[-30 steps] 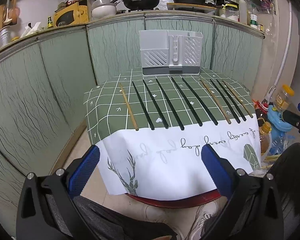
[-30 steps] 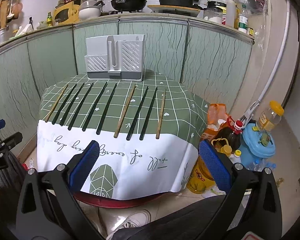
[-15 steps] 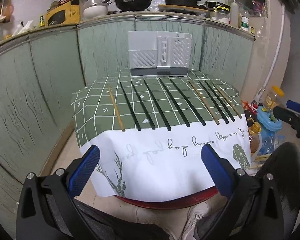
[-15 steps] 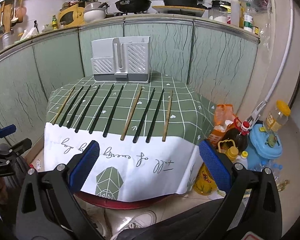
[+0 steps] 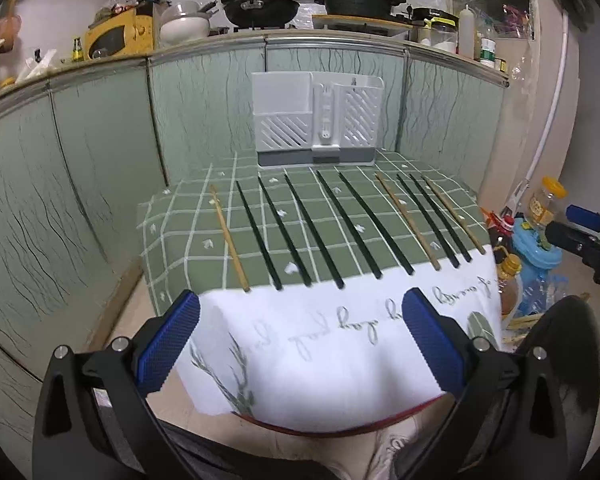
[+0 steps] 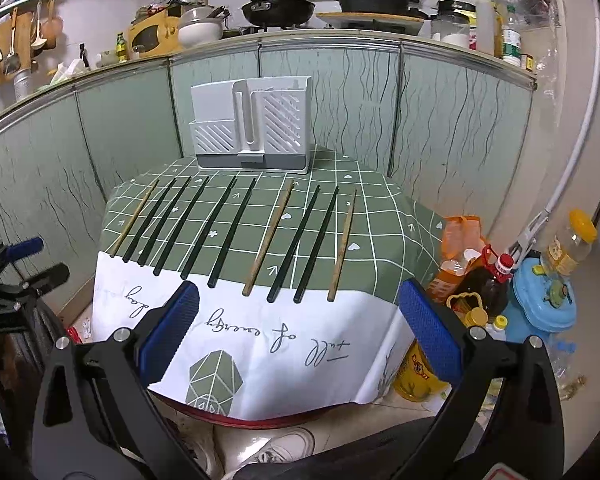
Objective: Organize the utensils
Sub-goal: 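Move both tools toward the row of chopsticks on the cloth, then close the left tool on a wooden chopstick while the right tool grasps another wooden chopstick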
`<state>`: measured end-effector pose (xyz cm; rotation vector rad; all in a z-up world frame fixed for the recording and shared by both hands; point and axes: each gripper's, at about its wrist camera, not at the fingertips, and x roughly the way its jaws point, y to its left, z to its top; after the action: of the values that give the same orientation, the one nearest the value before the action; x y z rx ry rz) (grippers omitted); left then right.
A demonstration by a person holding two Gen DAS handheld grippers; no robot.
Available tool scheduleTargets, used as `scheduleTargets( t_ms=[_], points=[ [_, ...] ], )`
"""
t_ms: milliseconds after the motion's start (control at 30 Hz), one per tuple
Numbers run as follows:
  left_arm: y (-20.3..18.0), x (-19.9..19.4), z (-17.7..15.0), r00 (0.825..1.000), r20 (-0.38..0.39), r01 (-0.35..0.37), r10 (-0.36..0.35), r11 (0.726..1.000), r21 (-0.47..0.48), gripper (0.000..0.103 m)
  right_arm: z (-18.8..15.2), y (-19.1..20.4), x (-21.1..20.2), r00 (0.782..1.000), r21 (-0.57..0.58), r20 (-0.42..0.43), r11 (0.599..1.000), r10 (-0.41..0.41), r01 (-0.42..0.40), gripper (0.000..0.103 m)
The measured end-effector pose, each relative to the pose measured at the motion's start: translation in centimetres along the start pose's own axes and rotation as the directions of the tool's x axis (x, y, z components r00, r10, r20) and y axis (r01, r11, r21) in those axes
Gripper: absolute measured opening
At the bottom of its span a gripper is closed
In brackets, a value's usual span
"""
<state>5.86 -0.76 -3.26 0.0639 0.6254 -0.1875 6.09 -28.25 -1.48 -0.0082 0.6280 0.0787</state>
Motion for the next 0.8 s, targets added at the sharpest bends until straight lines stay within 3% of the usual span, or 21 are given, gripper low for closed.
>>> scheduleTargets(
  t_ms=[367, 800],
  points=[
    [2.5, 1.8, 2.4, 0.998, -0.004, -0.061, 0.061, 0.998, -0.023, 0.098, 2.0, -1.6, 2.1, 0.999, 0.013, 0.035, 1.000, -0.007, 0.007, 0.096],
    [7.0, 7.3, 3.5, 0.992, -0.062, -0.119, 0.112, 0.985, -0.123, 0.098, 3.7, -3.1, 7.5, 0.999, 0.010, -0.025, 1.000, -0.023, 0.023, 0.096]
  ],
)
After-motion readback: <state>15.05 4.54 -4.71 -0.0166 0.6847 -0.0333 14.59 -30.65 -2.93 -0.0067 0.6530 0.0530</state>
